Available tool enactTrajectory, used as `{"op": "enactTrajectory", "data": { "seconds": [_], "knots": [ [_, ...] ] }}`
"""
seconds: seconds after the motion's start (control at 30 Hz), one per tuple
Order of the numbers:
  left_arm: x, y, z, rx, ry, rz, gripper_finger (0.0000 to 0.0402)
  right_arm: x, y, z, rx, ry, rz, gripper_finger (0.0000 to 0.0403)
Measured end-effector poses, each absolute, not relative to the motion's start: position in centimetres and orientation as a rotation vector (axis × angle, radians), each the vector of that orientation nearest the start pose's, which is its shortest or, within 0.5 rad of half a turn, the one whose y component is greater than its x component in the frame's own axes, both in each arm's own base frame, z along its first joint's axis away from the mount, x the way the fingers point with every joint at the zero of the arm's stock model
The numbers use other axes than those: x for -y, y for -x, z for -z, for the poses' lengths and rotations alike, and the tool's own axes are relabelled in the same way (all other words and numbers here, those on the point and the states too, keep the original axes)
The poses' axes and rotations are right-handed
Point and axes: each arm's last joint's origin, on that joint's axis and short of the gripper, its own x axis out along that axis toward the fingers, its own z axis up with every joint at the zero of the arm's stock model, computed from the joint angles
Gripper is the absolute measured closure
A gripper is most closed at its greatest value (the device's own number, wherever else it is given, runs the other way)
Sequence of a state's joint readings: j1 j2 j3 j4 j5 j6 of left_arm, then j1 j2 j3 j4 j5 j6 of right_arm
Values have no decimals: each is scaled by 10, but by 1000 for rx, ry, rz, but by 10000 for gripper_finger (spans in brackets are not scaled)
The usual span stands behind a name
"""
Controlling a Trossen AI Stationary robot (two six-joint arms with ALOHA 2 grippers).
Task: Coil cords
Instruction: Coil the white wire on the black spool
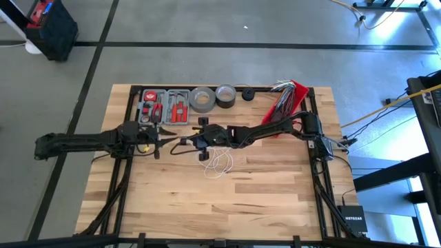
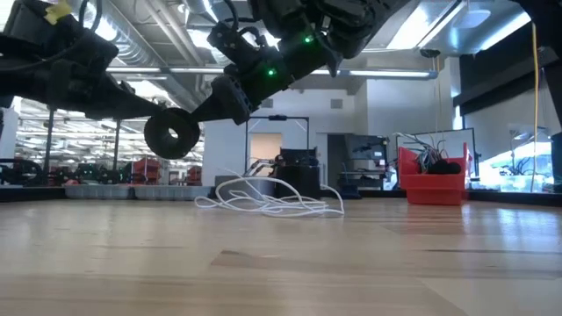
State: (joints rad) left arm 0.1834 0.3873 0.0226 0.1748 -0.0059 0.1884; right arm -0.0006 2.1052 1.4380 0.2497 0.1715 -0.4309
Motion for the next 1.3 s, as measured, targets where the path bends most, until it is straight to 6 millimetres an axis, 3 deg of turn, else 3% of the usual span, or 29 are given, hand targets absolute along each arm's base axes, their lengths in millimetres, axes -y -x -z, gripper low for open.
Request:
{"op": "enactTrajectory", "data": {
  "seconds": [0.33,0.73,0.97,1.3],
  "knots": [
    [-20,-131,-160,-286,-179,-189,334,5,-472,-187,-443,457,70,403],
    [-20,-141,-154,-320,-179,-185,335,5,-472,-188,-436,449,57,403],
    [-20,-142,-151,-347,-204,-178,393,5,-472,-188,-436,444,57,402],
    [-20,-142,-151,-352,-203,-183,398,6,-469,-190,-463,202,153,359]
  ]
}}
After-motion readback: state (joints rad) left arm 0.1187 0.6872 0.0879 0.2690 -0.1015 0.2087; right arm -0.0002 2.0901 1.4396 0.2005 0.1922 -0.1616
